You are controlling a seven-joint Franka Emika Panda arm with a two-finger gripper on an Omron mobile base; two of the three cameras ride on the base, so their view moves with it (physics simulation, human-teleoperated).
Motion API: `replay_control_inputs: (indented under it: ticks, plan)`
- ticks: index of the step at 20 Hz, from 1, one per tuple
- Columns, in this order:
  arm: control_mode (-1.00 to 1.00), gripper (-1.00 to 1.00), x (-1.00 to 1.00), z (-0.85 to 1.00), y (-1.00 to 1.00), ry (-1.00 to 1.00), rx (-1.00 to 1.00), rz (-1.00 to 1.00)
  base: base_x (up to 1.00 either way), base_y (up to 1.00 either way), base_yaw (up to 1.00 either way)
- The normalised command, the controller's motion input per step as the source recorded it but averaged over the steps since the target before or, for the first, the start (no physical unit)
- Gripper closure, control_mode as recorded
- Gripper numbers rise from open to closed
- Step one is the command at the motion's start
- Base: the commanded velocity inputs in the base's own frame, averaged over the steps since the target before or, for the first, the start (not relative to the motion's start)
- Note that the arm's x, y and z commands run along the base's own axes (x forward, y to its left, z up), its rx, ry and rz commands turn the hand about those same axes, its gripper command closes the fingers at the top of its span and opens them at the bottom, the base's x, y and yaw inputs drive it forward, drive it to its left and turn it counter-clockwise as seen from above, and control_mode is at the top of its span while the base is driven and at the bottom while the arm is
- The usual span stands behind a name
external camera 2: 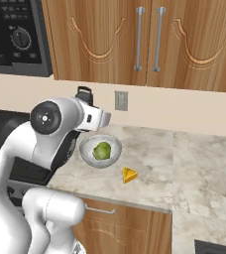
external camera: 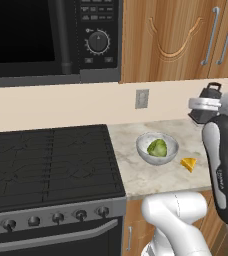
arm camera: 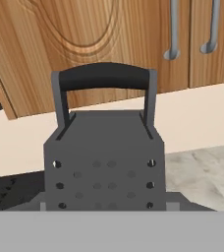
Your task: Pick the cheese from the fridge and the cheese grater from the cabinet and place them next to the salad bowl.
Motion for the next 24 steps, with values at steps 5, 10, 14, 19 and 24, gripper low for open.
replay_control_inputs:
  ticks: [5,10,14,19,24]
  plan:
    - [-1.0,1.0,0.0,-0.3,-0.29,0.2,-0.09,0.14,0.0,0.0,0.0]
    - [-1.0,1.0,-0.06,-0.37,-0.13,0.09,-0.09,0.37,0.0,0.0,0.0]
    - [-1.0,1.0,-0.34,-0.37,-0.11,-0.03,0.0,0.45,0.0,0.0,0.0]
    - [-1.0,1.0,-0.03,-0.35,-0.03,-0.03,0.0,0.24,0.0,0.0,0.0]
    - [-1.0,1.0,0.12,-0.42,-0.06,-0.11,-0.06,0.0,0.0,0.0,0.0]
